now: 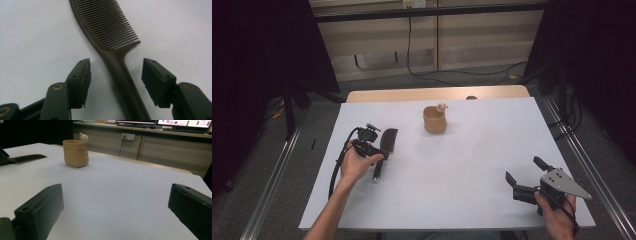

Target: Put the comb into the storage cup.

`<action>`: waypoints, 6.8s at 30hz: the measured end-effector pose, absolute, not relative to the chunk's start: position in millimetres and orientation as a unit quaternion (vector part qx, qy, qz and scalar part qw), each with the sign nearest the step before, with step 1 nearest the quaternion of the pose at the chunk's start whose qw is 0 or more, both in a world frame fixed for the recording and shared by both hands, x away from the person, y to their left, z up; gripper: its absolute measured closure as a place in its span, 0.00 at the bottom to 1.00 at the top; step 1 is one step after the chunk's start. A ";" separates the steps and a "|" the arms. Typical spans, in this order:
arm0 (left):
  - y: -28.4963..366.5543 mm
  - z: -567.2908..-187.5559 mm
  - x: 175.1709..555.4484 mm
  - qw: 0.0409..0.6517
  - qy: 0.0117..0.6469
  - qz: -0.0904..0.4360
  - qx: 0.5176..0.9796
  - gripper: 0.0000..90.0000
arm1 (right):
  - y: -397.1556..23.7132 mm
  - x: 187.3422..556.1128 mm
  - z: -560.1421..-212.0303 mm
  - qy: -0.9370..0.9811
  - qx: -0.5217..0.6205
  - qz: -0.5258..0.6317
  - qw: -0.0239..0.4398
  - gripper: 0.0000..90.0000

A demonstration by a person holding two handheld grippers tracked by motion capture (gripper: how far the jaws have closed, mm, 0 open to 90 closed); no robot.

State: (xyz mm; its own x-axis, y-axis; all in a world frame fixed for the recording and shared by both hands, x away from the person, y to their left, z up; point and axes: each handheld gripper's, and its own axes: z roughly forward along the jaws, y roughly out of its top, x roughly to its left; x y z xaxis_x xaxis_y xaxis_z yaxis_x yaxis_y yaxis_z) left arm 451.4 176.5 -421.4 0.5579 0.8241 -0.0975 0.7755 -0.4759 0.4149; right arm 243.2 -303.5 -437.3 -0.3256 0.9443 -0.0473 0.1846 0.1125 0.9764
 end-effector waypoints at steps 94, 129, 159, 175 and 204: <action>184.8 -408.6 447.3 0.249 0.466 0.092 0.844 0.81 | -305.8 241.2 -436.9 0.641 0.442 0.495 0.387 0.00; 201.5 -387.6 428.3 0.395 0.424 0.180 0.795 0.81 | -306.3 240.4 -436.6 0.640 0.441 0.495 0.387 0.00; 208.1 -376.5 415.9 0.494 0.402 0.240 0.732 0.81 | -306.6 240.3 -436.6 0.639 0.441 0.498 0.385 0.00; 205.3 -377.1 415.5 0.538 0.374 0.262 0.709 0.81 | -306.7 240.1 -436.4 0.639 0.442 0.498 0.386 0.00; 170.8 -371.0 419.8 0.575 0.316 0.267 0.706 0.81 | -306.7 239.9 -436.0 0.635 0.440 0.502 0.389 0.00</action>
State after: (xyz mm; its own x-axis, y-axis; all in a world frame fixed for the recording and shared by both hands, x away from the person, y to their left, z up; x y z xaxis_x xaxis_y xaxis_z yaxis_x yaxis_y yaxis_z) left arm 419.8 170.8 -371.0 0.6568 0.7539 0.0137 0.1392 -0.1390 0.9805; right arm 239.9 -306.7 -436.0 -0.3102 0.9493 -0.0508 0.1688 0.1076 0.9798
